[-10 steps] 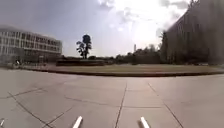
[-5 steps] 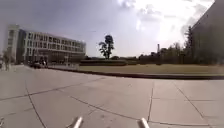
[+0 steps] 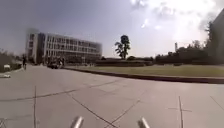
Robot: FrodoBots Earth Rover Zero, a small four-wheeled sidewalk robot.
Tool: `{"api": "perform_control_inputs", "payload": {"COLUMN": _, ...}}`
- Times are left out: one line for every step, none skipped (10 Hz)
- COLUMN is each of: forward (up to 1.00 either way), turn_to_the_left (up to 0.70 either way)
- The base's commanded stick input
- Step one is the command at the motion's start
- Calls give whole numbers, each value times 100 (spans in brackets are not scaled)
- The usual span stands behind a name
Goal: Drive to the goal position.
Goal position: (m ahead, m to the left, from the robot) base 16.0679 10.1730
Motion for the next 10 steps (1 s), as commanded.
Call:
{"api": "perform_control_inputs", "payload": {"forward": 100, "turn_to_the_left": 40}}
{"api": "perform_control_inputs", "payload": {"forward": 100, "turn_to_the_left": 40}}
{"api": "perform_control_inputs", "payload": {"forward": 100, "turn_to_the_left": 40}}
{"api": "perform_control_inputs", "payload": {"forward": 100, "turn_to_the_left": 40}}
{"api": "perform_control_inputs", "payload": {"forward": 100, "turn_to_the_left": 40}}
{"api": "perform_control_inputs", "payload": {"forward": 100, "turn_to_the_left": 40}}
{"api": "perform_control_inputs", "payload": {"forward": 100, "turn_to_the_left": 40}}
{"api": "perform_control_inputs", "payload": {"forward": 100, "turn_to_the_left": 40}}
{"api": "perform_control_inputs", "payload": {"forward": 100, "turn_to_the_left": 40}}
{"api": "perform_control_inputs", "payload": {"forward": 100, "turn_to_the_left": 40}}
